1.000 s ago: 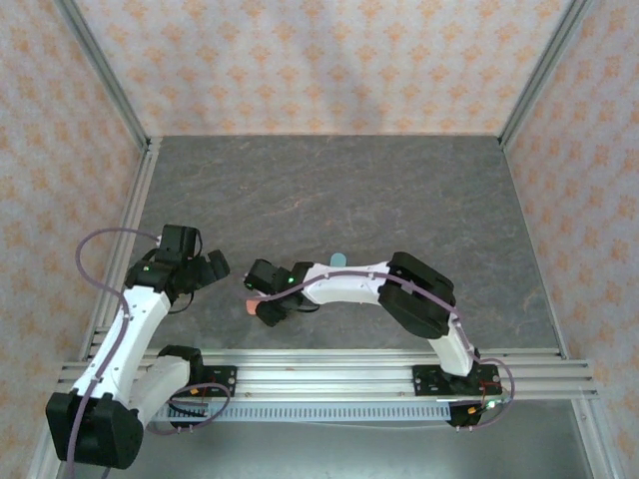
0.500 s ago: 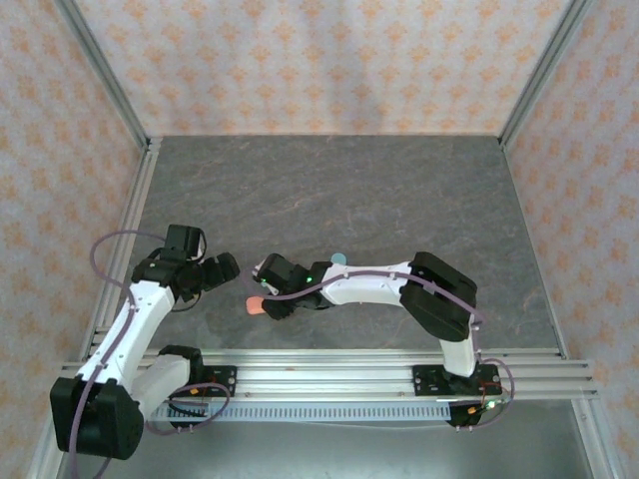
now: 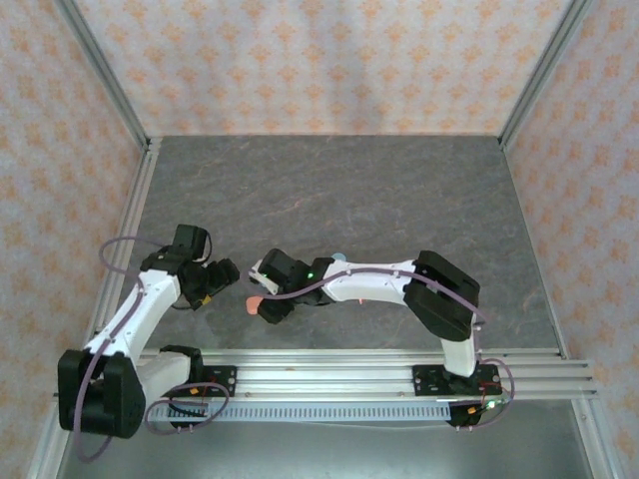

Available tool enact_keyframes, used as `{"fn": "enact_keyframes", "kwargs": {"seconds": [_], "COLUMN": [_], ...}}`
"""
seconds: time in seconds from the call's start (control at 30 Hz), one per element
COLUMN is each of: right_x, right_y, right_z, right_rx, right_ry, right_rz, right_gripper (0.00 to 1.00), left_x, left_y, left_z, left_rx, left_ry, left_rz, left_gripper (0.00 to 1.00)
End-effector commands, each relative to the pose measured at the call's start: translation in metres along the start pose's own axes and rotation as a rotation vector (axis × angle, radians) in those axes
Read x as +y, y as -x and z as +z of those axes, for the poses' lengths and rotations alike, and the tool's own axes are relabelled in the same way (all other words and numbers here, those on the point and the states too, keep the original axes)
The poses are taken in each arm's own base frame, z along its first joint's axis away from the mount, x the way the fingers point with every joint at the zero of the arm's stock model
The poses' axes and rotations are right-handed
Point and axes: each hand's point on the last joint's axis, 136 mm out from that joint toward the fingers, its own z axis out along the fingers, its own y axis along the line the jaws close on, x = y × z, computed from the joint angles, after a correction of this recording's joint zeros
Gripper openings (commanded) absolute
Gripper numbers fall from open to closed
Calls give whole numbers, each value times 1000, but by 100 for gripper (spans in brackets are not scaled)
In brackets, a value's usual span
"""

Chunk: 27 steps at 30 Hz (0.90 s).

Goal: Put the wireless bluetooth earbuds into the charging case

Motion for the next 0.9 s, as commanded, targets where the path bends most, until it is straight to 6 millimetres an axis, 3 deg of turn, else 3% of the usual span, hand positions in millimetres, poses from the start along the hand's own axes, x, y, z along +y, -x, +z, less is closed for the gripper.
{"fn": "enact_keyframes", "kwargs": {"seconds": [0.0,0.13,0.3,0.87], "right_x": [9,16,19,11], "right_y": [-2,-3,-10,-2], "right_z": [3,7,14,38], "right_rx": [52,67,127,177], "right_ry": [48,80,117,96], "right_rz": [-145,-287,-386,-525], "right_gripper": [70,70,72,75], "left_x": [12,11,10,21], "left_y": [-11,-15,-9,-3], "left_z": [5,16,12,0], "left_rx": [87,139,108,69], "left_ry": [94,104,103,117], "left_rz": [-110,-139,-152,-159], "left_gripper": [81,81,81,84]}}
